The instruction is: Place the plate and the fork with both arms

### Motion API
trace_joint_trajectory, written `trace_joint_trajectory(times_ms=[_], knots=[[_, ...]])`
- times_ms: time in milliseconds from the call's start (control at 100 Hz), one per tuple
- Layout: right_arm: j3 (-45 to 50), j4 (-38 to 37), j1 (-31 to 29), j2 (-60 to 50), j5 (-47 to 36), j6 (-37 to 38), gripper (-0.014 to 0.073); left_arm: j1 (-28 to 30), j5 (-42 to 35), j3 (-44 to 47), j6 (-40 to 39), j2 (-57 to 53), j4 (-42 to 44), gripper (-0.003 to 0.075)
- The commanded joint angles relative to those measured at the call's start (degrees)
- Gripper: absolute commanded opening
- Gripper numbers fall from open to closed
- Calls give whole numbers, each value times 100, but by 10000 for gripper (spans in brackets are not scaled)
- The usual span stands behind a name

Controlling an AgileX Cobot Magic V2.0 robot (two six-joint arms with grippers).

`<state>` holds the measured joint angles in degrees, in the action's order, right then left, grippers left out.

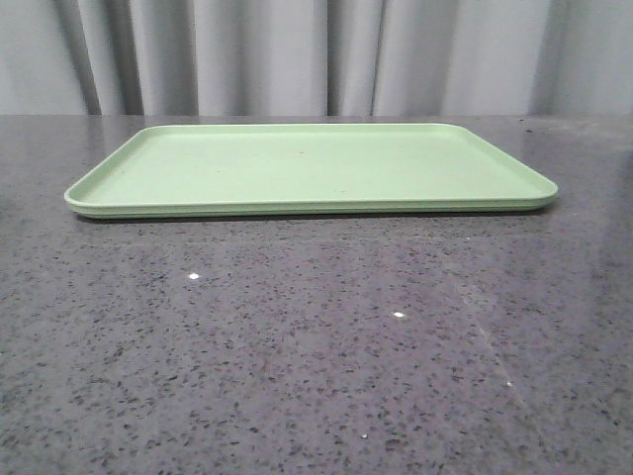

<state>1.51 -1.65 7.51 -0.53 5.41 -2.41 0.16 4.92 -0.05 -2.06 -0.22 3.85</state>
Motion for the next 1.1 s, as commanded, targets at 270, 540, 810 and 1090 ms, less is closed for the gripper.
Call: trace_joint_trajectory(times_ms=[270, 540, 810, 1090], knots=[[-26, -18, -38, -141, -462, -56, -120, -51, -492, 78, -50, -168, 2, -20], [-26, -18, -38, -141, -462, -56, -120, -51, -492, 78, -50, -168, 2, -20], [-31, -18, -38, -141, -705, -56, -120, -51, -728, 51, -50, -168, 2, -20], [-769, 27, -38, -120, -370, -50, -120, -51, 142, -788, -50, -73, -162, -20]])
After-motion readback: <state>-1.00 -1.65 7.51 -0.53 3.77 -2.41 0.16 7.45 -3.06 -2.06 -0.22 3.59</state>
